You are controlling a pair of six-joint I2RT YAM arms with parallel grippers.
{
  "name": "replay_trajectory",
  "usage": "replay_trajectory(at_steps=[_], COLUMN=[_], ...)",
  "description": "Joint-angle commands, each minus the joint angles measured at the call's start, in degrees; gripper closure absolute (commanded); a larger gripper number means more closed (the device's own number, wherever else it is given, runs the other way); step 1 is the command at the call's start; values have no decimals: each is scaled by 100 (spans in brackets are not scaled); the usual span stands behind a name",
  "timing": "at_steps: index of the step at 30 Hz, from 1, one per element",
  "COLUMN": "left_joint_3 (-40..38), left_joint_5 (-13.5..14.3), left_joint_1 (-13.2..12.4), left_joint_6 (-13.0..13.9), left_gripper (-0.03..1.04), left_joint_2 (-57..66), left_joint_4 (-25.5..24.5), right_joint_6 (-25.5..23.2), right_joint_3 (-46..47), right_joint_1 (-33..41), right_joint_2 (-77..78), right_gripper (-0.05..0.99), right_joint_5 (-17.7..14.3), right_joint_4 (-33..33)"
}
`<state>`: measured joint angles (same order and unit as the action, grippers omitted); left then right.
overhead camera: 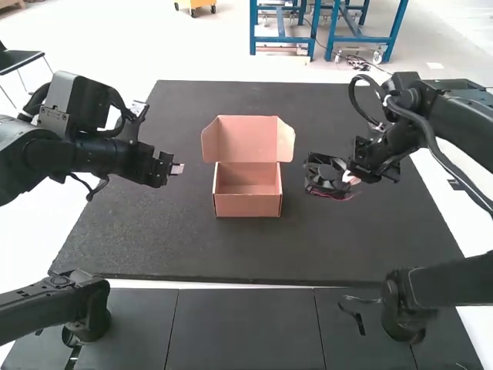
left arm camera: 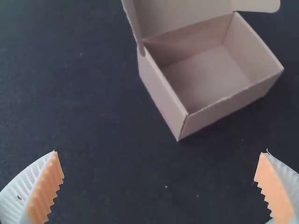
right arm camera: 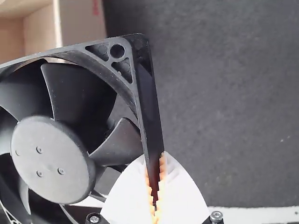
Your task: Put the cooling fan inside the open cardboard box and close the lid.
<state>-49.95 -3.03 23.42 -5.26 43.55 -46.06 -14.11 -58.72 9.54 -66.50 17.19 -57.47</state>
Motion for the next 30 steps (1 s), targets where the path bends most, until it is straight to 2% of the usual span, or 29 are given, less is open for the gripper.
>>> replay_trajectory(at_steps=[1,5,6,11,24,30], left_joint_3=[-14,-23,-23,-23,-41,-14], left_joint_5=[-58,-58,-58,-58,-58,-58], left_joint_1=[22,22,22,22,22,22], left_joint_6=[-46,-81,-98,-248,-362,-388], left_gripper=[4,4,4,4,4,4], left_joint_2=[-48,-84,-92,-127,-136,-145], left_joint_4=[18,18,18,18,168,300], right_joint_6=[-584,-751,-918,-1173,-1428,-1437], right_joint_3=[10,62,62,177,36,-263], right_joint_1=[523,1085,1208,1718,2474,2746], right_joint_2=[234,260,252,128,-856,-1322], right_gripper=[96,96,96,96,96,96], right_joint_5=[285,329,329,338,364,215], right_joint_4=[-62,-62,-53,377,1168,1291])
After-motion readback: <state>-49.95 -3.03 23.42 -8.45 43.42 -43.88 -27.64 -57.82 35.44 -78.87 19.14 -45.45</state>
